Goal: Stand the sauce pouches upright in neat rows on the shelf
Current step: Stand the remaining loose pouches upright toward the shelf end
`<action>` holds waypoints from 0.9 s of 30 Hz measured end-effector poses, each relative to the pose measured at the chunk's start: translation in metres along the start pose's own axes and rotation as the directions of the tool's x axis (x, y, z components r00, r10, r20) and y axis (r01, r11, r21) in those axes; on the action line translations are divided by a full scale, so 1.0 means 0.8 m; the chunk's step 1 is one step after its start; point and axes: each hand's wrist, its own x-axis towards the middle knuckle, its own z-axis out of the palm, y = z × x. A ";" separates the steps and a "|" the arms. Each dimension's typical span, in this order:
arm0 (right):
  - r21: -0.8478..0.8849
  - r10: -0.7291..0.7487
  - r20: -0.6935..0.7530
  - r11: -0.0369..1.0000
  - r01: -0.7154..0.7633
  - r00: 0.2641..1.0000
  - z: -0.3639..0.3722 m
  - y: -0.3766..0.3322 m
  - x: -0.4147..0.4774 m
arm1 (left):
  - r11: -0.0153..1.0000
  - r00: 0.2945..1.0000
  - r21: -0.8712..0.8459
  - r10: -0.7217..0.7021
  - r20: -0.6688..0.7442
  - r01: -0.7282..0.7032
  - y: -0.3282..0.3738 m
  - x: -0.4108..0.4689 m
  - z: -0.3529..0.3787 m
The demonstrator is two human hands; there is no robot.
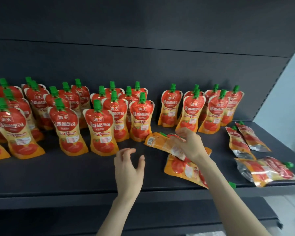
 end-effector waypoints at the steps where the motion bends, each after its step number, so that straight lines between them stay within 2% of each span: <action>1: -0.017 0.013 0.032 1.000 -0.012 0.999 -0.011 0.010 -0.003 | 1.000 0.999 -0.008 0.011 0.053 -0.011 0.011 -0.003 0.013; 6: -0.139 0.067 0.199 0.990 -0.039 0.978 -0.055 0.072 -0.008 | 0.999 0.949 -0.005 0.045 0.313 -0.046 0.056 0.000 0.073; 8: -0.093 0.093 0.254 0.993 -0.072 0.963 -0.066 0.091 -0.009 | 0.995 0.931 0.081 0.024 0.364 -0.057 0.065 0.002 0.090; 12: 0.031 0.058 0.312 0.997 -0.071 0.948 -0.075 0.114 -0.002 | 0.972 0.920 0.231 -0.050 0.388 -0.044 0.078 -0.002 0.109; 16: 0.139 0.086 0.368 0.979 -0.146 0.926 -0.089 0.122 0.005 | 0.923 0.895 0.364 -0.052 0.442 -0.127 0.089 -0.009 0.110; 19: 0.189 0.110 0.414 0.961 -0.204 0.904 -0.098 0.128 0.015 | 0.905 0.895 0.392 -0.029 0.444 -0.165 0.091 -0.011 0.111; 27: 0.182 0.081 0.373 0.970 -0.159 0.924 -0.090 0.135 0.029 | 0.904 0.939 0.366 0.096 0.331 -0.222 0.087 -0.013 0.129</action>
